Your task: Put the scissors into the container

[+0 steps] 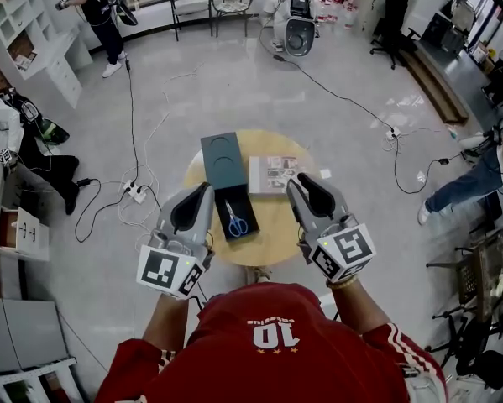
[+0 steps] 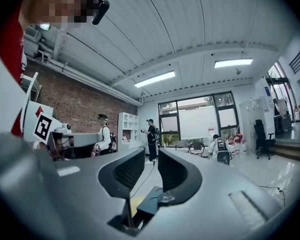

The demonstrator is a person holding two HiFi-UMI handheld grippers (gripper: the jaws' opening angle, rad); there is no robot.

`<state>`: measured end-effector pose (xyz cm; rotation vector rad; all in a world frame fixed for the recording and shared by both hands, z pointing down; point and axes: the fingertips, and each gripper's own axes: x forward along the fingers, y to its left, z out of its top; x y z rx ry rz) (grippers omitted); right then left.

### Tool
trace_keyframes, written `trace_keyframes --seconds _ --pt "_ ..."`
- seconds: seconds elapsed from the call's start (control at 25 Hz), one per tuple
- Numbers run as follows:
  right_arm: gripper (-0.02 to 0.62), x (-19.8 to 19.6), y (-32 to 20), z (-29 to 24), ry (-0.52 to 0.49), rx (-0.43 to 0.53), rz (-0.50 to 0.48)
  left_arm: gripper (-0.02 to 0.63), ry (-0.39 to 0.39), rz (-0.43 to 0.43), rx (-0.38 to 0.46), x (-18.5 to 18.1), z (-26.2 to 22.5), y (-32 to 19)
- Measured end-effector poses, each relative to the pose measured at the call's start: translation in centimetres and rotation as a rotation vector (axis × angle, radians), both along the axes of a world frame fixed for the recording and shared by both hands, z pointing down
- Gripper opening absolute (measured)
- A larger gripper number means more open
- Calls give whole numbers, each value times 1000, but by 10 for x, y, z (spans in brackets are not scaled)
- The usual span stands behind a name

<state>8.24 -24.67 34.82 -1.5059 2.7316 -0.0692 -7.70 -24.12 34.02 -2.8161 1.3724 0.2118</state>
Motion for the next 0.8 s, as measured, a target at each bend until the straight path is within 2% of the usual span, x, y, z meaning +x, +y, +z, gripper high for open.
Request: trace_keyframes --seconds 0.24,0.48,0.6,0.8 --pt "69 16 -1 2 27 5 138 2 -16 -18 -7 0 0 0" --pt "31 18 1 3 28 3 157 2 -17 -59 -7 -12 4 -2" --pt "-11 18 3 4 24 6 149 2 -9 -67 -5 -17 5 -4" --pt "-11 17 4 7 29 1 147 2 -3 -50 2 -11 4 -5"
